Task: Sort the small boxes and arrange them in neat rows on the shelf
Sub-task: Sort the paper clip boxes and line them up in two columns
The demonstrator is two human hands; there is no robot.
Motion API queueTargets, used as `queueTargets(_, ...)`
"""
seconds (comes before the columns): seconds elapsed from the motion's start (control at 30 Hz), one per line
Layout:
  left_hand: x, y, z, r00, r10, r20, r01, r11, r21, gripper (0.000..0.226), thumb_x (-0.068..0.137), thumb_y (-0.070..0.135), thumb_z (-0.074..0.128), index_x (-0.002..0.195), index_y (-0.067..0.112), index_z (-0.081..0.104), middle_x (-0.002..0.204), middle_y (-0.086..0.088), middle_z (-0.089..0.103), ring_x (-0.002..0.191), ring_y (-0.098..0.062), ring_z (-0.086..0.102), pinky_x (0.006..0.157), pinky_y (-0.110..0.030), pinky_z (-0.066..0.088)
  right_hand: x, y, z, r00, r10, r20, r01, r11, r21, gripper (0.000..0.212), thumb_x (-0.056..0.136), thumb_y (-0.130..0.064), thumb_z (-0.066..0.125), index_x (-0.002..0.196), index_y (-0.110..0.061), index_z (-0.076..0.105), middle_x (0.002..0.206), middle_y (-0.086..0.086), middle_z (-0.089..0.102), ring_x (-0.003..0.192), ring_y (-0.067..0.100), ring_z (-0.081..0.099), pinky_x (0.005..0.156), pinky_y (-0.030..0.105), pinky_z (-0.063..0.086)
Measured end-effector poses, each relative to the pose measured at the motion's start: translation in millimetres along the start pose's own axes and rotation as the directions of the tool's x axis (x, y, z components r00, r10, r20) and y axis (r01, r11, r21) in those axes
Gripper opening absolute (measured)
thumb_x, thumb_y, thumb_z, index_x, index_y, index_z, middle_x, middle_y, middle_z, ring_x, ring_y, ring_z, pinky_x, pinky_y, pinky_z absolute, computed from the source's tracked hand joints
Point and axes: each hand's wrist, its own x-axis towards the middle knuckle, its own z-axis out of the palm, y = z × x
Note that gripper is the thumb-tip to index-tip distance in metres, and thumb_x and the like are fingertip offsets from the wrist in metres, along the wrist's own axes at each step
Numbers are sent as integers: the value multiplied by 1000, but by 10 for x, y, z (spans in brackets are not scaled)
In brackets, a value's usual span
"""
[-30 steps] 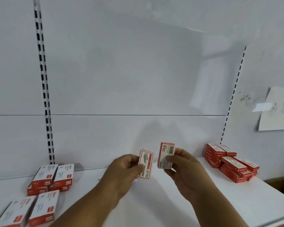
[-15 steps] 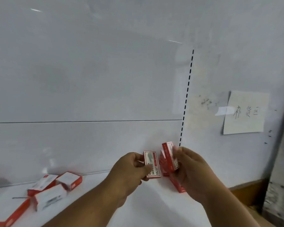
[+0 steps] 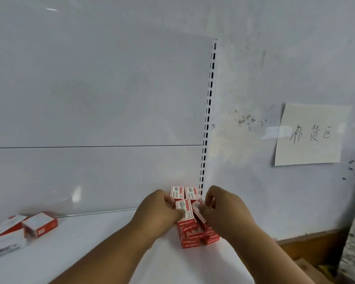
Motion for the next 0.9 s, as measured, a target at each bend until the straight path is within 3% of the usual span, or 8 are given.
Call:
queueTargets(0.07,3,23,14,999,-1,-36,2,999,40,28,80,30,79,93,24,56,85,8,68,75,-8,67,65,-30,56,22,17,17,997,-69,-37,65,992,-109,25,89,-54,55,95,-30,55,96,-12,56,92,11,50,78,27,45)
queueTargets(0.13,-4,41,31,999,2,-39,1,998,64,27,80,32,78,93,25,56,88,8,67,78,-9,67,70,-32,58,43,23,27,995,-92,-48,86,990,-115,28,89,-54,55,104,-29,55,103,-9,53,96,11,49,80,26,42)
queueTargets(0.27,-5,27,61,999,10,-30,-7,997,83,22,82,36,76,92,29,57,94,8,66,84,-10,67,78,-35,60,108,54,52,999,-42,24,42,999,-4,17,94,-41,54,93,-24,57,92,-9,60,81,7,56,66,22,44)
queueTargets(0.4,-14,23,93,999,42,-35,-39,996,84,17,86,39,71,93,30,58,95,9,66,85,-9,67,77,-31,60,148,101,67,999,-12,38,10,999,50,14,94,-38,54,89,-25,57,87,-9,60,76,6,55,60,20,42)
queueTargets(0.53,-85,-16,30,991,105,-81,-96,990,108,13,91,42,64,92,31,58,90,11,67,80,-5,65,70,-27,57,135,30,91,992,-89,-89,86,996,-37,15,94,-41,51,97,-28,58,95,-9,56,90,10,51,78,26,47)
queueTargets(0.67,-230,-189,-253,969,182,-166,-141,962,235,7,91,38,62,93,33,58,88,15,63,78,-3,60,70,-23,53,67,-278,114,965,-198,-174,209,977,51,8,92,-37,52,89,-30,55,94,-8,56,92,13,50,80,28,44)
queueTargets(0.9,-494,-710,-1083,952,199,-232,-118,940,321,4,93,35,59,96,37,57,95,20,61,77,-5,60,65,-10,43,-105,-1168,427,932,-331,-148,352,924,149,11,92,-40,55,95,-29,56,99,-10,56,92,11,52,85,29,47)
